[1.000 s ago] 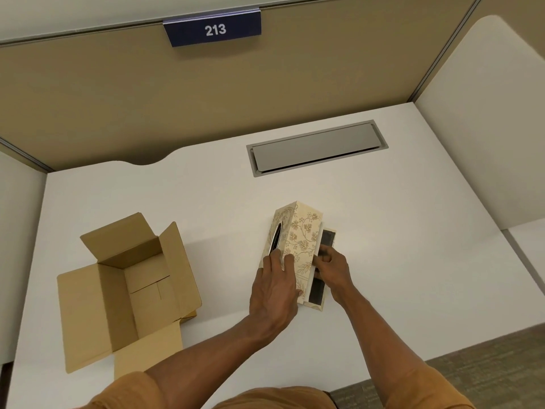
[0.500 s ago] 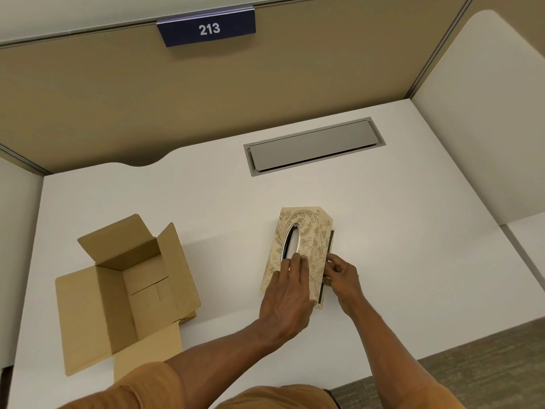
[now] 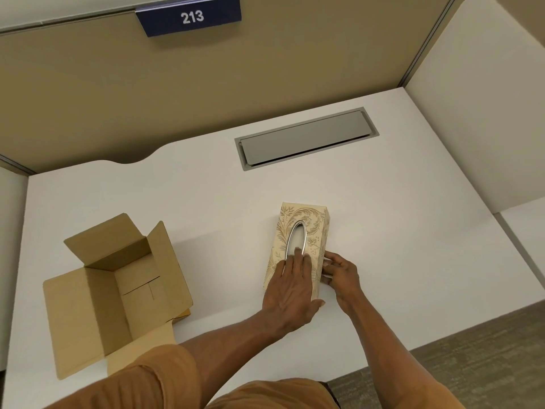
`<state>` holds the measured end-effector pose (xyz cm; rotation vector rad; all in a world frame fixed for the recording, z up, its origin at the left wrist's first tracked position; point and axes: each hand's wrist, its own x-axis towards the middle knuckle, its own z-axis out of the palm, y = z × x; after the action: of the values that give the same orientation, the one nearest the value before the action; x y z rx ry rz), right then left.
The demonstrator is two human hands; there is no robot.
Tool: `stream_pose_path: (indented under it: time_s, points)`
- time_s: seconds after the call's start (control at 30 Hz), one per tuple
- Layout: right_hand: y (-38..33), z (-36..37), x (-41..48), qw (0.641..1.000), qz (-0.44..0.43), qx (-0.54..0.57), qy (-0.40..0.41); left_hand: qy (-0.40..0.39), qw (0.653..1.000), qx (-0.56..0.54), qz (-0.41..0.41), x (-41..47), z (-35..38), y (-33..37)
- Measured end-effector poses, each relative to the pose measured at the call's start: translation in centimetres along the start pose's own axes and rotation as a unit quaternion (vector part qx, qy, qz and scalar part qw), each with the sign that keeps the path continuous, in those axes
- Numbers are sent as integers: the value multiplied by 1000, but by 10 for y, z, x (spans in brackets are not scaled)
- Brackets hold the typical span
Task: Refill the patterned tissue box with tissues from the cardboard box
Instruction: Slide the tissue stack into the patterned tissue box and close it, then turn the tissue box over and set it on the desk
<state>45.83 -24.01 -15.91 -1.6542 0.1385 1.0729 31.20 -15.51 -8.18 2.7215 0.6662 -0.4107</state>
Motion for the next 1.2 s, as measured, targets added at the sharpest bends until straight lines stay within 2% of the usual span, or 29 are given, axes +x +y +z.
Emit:
stream_pose_path:
  time_s: [0.17, 0.4, 0.6, 0.87, 1.07, 1.2]
  points:
    - [4, -1, -2, 1000, -21, 0, 21, 9, 999, 31, 32, 3, 6, -1]
    - [12, 3, -8, 995, -66, -33, 69, 23, 989, 129, 62, 0, 18, -4]
    - [14, 4, -13, 991, -72, -79, 86, 1, 988, 139, 68, 2, 18, -5]
    - [3, 1, -10, 989, -86, -51, 111, -15, 983, 173, 67, -8, 15, -8]
    - [-19, -7, 0, 977, -145, -104, 120, 3, 985, 158, 70, -16, 12, -16]
    - [-40, -5, 8, 953, -208, -194, 107, -14, 993, 88, 71, -12, 17, -16]
